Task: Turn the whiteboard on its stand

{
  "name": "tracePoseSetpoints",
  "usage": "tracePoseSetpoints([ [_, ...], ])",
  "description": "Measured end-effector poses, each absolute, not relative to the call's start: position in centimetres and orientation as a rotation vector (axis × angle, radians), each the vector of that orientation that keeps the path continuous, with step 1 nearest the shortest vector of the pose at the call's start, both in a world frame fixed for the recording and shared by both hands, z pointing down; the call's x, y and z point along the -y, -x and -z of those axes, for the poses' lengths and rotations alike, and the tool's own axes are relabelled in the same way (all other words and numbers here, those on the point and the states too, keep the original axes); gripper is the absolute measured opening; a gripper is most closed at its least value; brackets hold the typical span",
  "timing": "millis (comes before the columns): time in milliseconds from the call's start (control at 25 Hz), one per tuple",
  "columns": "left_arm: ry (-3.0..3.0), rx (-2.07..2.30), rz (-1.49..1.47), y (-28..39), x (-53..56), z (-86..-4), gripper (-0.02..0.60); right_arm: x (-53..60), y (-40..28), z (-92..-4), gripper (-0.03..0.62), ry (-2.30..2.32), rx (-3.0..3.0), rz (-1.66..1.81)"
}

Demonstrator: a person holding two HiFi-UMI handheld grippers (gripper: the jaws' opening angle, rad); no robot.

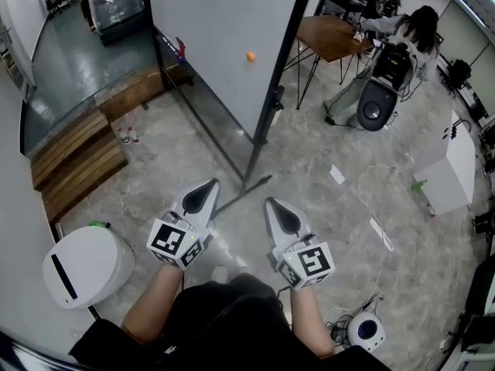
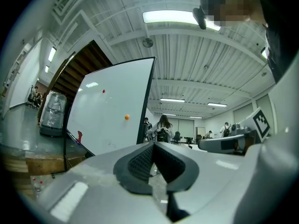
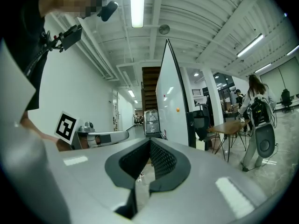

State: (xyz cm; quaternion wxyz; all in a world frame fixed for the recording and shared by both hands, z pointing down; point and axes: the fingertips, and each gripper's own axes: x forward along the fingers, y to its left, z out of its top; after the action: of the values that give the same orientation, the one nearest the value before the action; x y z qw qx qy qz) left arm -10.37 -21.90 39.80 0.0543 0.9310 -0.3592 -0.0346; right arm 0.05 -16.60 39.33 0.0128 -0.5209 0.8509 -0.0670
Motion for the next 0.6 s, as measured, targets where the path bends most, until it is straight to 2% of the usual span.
tracePoseSetpoints([
  [600, -2.814, 1.199, 0.073, 7.8, 21.6, -38.8, 0.003, 17.7, -2.3, -38.5, 0.008, 1.479, -2.723, 0.184],
])
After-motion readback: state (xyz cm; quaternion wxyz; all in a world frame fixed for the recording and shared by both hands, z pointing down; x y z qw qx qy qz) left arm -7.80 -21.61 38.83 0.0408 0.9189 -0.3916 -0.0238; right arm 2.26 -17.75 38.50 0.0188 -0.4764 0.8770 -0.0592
